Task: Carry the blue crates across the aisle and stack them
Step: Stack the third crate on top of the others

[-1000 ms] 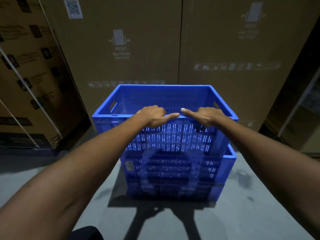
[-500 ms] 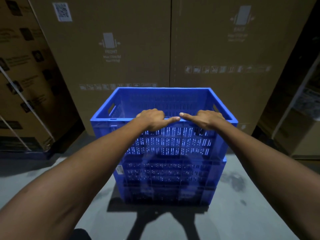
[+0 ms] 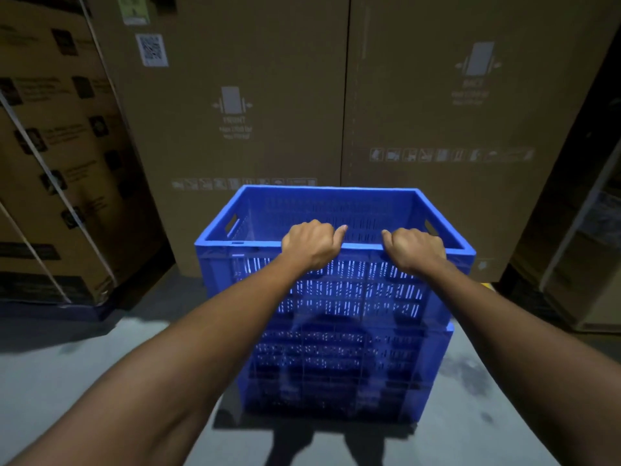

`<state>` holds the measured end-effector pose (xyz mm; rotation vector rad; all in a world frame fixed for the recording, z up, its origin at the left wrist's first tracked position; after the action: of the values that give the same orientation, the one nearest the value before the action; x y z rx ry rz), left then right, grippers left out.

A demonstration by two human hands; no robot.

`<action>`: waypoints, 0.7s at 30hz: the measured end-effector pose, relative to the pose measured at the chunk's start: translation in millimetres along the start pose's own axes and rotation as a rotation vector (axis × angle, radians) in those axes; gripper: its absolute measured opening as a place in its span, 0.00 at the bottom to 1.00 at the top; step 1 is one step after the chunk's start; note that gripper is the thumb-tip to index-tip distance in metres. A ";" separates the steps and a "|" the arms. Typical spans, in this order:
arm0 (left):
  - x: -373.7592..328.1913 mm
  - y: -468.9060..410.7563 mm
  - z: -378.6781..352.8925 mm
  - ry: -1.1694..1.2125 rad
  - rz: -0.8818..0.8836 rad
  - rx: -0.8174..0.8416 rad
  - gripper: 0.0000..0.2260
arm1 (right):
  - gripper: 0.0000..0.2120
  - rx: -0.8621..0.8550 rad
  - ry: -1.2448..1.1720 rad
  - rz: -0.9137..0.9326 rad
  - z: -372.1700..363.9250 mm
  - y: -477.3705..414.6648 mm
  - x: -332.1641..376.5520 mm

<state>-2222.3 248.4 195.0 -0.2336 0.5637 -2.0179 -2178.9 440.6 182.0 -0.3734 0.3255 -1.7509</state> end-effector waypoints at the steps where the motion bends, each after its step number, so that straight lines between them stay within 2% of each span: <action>1: 0.7 1.2 1.1 0.023 0.023 -0.015 0.27 | 0.26 0.031 -0.012 -0.009 -0.1 1.0 4.5; 6: 14.8 5.5 8.9 0.204 0.050 0.009 0.18 | 0.33 0.183 -0.068 0.035 5.1 4.5 48.2; 9: 51.4 11.0 12.6 0.156 0.100 -0.005 0.16 | 0.33 0.166 -0.097 0.111 3.0 10.2 80.5; 14: 92.1 25.5 16.2 -0.078 0.118 0.028 0.24 | 0.29 0.148 -0.129 0.145 -0.6 8.0 120.1; 21: 92.2 25.5 7.5 -0.064 0.115 0.017 0.28 | 0.26 -0.022 -0.101 0.154 -3.8 10.4 136.4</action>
<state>-2245.1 155.9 182.9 -0.2497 0.5083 -1.8962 -2197.7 305.2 184.1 -0.4398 0.2931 -1.5727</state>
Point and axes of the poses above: each hand's wrist, its own y-axis away from the middle knuckle, its own z-axis out of the back of the hand, x = y × z, the point moved 5 cm from there along -y, towards the middle knuckle, and after that the axes turned 9 degrees about -x, right-handed, at the moved point
